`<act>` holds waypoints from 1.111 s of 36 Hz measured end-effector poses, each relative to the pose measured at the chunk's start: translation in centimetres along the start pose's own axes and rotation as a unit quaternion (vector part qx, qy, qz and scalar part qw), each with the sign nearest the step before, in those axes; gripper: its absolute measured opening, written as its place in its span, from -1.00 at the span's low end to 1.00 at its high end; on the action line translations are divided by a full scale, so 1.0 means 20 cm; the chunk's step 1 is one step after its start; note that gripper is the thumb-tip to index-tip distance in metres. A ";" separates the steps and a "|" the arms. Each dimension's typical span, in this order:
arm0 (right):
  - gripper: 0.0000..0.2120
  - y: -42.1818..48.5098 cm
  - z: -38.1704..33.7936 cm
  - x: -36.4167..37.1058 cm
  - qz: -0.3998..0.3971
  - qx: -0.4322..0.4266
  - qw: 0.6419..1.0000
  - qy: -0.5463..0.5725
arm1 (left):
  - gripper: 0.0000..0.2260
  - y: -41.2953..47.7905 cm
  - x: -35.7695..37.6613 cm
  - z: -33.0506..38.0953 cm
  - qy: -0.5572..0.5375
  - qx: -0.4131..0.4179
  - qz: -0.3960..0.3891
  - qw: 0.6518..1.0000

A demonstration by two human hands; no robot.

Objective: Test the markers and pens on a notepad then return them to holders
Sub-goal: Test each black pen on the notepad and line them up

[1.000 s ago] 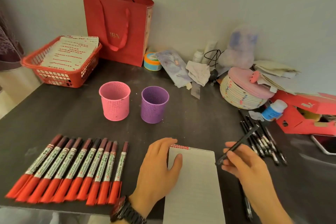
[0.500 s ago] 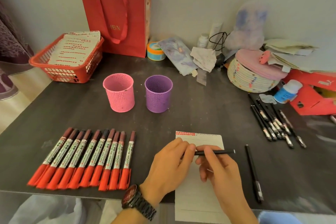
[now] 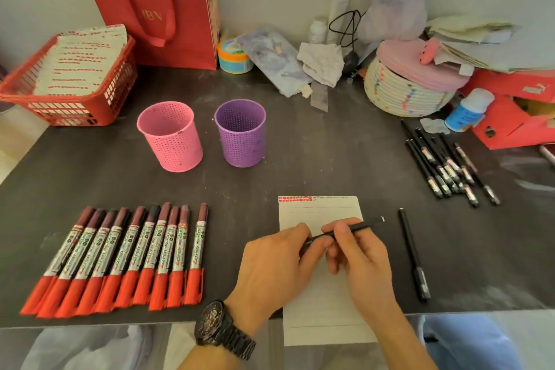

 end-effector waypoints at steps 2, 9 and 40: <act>-0.72 0.00 0.00 0.00 0.000 -0.001 1.000 0.005 | -0.52 0.00 -0.01 -0.02 0.012 -0.026 0.009 1.000; -0.76 -0.01 -0.01 -0.01 0.018 -0.020 1.000 0.004 | -0.52 0.01 0.00 -0.04 -0.007 -0.057 -0.004 0.998; -0.83 0.30 -0.13 -0.06 0.100 -0.026 0.989 -0.109 | -0.75 -0.03 0.05 -0.09 -0.001 -0.073 -0.037 0.997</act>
Point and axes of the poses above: each hand's wrist, its own y-axis towards the middle knuckle, its own x-axis out of the palm, z = x × y, the point moved 6 cm from there along y, towards the middle knuckle, and after that the axes turned 11 degrees about x, right-handed, at the moved point
